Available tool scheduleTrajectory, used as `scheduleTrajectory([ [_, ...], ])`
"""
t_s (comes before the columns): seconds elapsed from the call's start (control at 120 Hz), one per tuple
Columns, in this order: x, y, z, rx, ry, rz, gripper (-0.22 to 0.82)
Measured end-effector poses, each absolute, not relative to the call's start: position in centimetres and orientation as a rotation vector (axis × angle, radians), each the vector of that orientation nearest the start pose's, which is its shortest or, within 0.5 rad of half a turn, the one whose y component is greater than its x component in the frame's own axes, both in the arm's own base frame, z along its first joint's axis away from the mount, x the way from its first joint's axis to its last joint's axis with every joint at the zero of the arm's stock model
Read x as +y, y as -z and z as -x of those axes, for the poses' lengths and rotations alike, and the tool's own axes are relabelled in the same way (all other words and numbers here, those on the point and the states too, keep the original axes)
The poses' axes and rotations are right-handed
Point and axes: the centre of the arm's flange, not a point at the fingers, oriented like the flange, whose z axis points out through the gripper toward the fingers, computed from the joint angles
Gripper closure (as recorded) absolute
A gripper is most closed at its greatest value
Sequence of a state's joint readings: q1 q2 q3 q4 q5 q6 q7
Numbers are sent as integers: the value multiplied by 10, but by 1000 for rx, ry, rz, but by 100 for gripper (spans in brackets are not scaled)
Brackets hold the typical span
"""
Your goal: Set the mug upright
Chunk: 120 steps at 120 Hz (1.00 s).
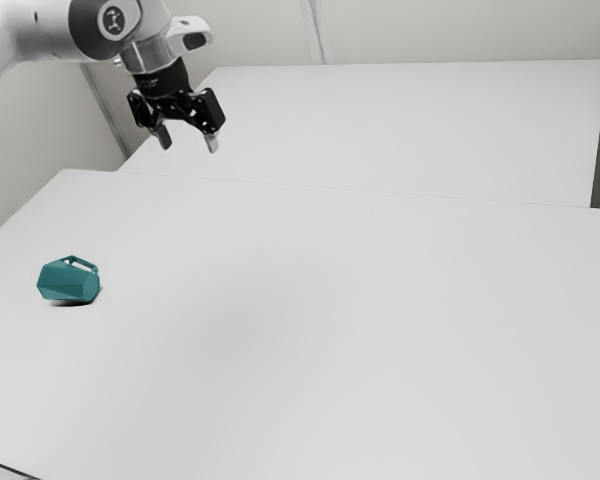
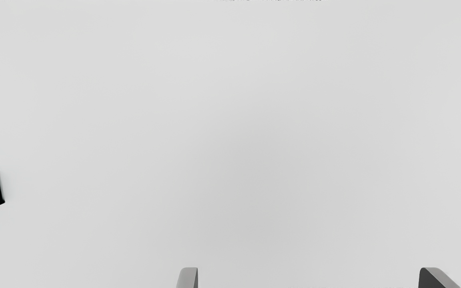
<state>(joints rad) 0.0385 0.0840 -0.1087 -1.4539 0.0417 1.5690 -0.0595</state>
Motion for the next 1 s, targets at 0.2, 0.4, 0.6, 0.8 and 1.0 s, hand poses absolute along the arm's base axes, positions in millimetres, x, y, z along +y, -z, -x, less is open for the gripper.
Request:
scheduleTrajectory([
  [0.2,-37,-635,-578,35,62,3078,0],
  [0.4,-36,-637,-574,35,68,3069,0],
  [0.6,-35,-609,-553,16,23,3077,0],
  [0.8,-10,-557,-548,-55,-70,3148,0],
  [1.0,97,-526,-547,-151,0,3251,0],
])
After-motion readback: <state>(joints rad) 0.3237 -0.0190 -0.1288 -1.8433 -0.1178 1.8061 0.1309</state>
